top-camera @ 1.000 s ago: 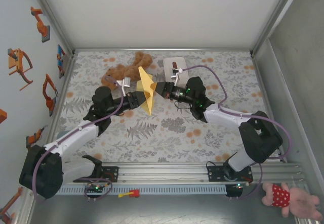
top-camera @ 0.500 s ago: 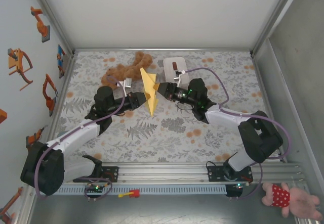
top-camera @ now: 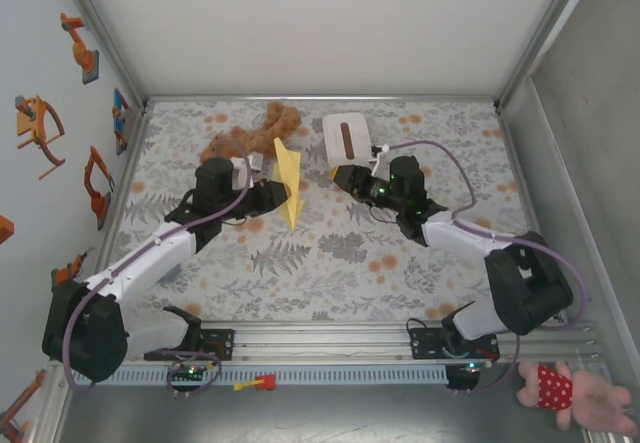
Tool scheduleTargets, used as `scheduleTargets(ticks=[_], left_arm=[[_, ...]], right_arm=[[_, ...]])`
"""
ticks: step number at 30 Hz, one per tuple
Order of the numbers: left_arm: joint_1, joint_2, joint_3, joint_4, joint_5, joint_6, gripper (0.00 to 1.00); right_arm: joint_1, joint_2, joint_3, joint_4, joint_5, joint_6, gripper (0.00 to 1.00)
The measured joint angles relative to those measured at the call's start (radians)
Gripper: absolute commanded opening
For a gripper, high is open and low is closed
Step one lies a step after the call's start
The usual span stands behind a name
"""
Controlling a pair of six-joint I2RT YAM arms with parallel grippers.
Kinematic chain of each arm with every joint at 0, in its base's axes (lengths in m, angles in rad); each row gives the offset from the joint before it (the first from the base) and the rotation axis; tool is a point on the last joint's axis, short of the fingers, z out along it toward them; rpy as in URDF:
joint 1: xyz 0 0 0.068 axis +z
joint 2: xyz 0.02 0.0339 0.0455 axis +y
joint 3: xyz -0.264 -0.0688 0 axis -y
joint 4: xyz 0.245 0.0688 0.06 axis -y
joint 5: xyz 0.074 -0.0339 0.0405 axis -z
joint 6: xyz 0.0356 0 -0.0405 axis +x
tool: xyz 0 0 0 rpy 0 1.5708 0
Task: Fold a paper plane with a square sheet of paper (pick it up from the middle)
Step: Turn over the paper at the center of the table.
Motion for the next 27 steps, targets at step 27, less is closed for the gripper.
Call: scheduleTargets(ticks=[27], left_arm=[[-0.456,0.703,0.562,-0.785,-1.243,0.319,0.1]], right_arm=[[-0.006,-0.373,0.024,-0.708,0.595,-0.304,0.39]])
